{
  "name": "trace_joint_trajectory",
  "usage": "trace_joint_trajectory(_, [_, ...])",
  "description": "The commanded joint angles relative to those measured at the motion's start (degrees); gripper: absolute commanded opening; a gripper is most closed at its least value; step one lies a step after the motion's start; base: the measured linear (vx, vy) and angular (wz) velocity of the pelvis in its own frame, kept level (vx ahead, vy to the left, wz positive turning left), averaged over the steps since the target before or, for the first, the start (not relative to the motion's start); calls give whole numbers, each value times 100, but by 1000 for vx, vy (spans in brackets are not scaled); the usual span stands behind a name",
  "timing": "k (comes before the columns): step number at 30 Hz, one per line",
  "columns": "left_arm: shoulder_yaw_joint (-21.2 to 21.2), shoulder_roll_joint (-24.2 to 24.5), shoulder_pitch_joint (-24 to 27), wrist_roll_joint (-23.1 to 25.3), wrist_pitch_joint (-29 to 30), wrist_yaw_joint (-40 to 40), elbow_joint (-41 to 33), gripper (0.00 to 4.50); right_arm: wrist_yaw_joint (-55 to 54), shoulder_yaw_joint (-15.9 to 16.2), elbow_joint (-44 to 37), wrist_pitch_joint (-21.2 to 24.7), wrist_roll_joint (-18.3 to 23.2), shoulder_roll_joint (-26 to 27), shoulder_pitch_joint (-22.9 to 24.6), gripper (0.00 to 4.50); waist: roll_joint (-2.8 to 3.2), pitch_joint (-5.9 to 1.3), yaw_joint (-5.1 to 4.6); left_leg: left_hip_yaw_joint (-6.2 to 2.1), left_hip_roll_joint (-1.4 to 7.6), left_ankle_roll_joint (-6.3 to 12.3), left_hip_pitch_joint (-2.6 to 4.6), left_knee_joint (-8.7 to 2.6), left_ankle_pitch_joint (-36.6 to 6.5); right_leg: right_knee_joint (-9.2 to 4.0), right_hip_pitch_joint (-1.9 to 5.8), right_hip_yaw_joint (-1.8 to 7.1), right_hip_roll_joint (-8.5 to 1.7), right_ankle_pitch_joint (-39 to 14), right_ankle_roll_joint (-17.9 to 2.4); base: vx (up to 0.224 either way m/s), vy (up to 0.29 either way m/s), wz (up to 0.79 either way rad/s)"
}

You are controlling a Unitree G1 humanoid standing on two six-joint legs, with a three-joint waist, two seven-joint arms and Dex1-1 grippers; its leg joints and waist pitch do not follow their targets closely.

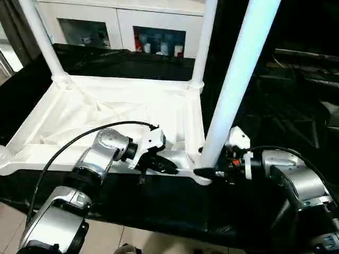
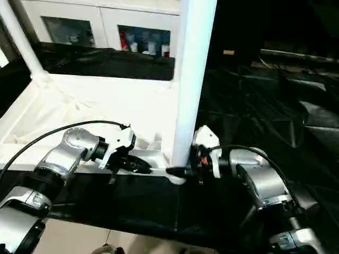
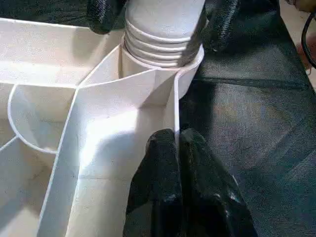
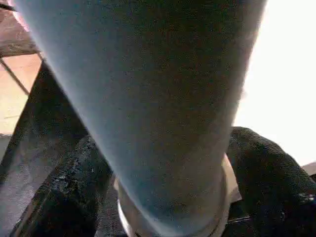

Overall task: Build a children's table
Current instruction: Rotate leg to tighten

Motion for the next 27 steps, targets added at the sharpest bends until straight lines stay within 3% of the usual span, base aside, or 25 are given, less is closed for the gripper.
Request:
trace_joint_trajectory(1, [-80,-3,15,-119,4,-137,-171,0,63,14,-43,75,49,-25,-108,352,-71,-385,28,-53,176,345,77,-324,-1129,-280,283,216,-285,-1018,-1437,0,0,0])
trace_joint_trajectory(12, [-20,-63,-20,-95,-25,29,-135,0,119,213,115,-152,-243,-124,-67,279,-87,-395,30,-53,165,407,70,-301,-1017,-264,294,209,-277,-946,-1451,0,0,0])
trace_joint_trajectory(19, [-1,-86,-41,-87,-36,139,-104,0,54,163,196,-157,-261,-52,-56,274,-98,-385,29,-54,164,386,72,-294,-1099,-277,282,213,-281,-1145,-1401,0,0,0])
trace_joint_trajectory(21, [74,-186,-92,-9,-17,561,22,0,-354,-7,328,-191,-224,176,-18,274,-119,-370,17,-58,161,337,66,-299,-1186,-299,271,215,-283,-1342,-1333,0,0,0])
trace_joint_trajectory(23, [155,-363,-203,109,11,1171,239,0,-1131,-222,596,-194,-303,515,-53,274,-104,-355,-9,-70,148,243,76,-307,-1357,-335,240,213,-290,-1628,-1270,0,0,0])
trace_joint_trajectory(26, [267,-743,-400,253,73,2180,585,0,-2514,-570,1021,-147,-443,1099,-139,273,-120,-324,-79,-106,125,-24,107,-325,-1775,-402,188,199,-286,-2335,-1054,0,0,0])
trace_joint_trajectory(27, [288,-864,-452,301,95,2496,675,0,-2902,-680,1114,-126,-457,1271,-162,273,-123,-328,-118,-132,128,-78,66,-347,-1783,-390,212,195,-286,-2380,-973,0,0,0])
